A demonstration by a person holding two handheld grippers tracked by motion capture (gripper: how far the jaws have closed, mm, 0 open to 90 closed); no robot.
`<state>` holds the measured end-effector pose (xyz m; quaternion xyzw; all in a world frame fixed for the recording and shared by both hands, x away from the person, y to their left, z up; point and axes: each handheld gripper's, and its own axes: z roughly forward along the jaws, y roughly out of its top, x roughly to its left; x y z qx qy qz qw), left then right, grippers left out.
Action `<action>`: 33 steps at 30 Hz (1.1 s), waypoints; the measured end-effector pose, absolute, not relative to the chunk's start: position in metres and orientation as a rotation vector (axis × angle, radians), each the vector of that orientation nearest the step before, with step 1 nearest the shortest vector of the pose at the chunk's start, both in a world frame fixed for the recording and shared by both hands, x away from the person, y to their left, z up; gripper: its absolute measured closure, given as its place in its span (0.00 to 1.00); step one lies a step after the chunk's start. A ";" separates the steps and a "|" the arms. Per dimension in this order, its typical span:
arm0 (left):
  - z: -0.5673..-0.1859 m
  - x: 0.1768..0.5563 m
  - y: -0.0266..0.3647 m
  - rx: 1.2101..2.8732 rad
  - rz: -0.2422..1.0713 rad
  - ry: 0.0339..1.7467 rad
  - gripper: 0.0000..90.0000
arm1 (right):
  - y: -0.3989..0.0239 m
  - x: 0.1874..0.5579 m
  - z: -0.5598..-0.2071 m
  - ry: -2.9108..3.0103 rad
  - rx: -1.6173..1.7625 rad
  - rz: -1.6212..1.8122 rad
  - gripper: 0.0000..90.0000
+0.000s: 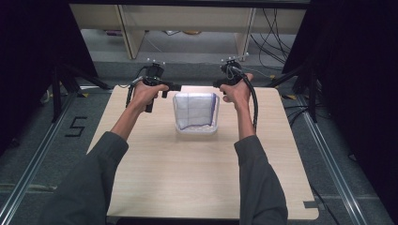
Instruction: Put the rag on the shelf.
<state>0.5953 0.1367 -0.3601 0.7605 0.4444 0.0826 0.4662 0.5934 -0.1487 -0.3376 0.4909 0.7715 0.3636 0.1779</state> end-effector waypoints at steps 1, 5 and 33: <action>-0.359 0.594 0.137 1.865 0.201 1.089 0.54 | -0.149 0.592 -0.337 2.179 1.386 1.034 0.63; -0.352 0.584 0.138 1.862 0.214 1.070 0.49 | -0.152 0.586 -0.333 2.180 1.371 1.066 0.61; -0.352 0.504 0.147 1.879 0.222 0.954 0.37 | -0.171 0.504 -0.317 2.199 1.222 1.215 0.43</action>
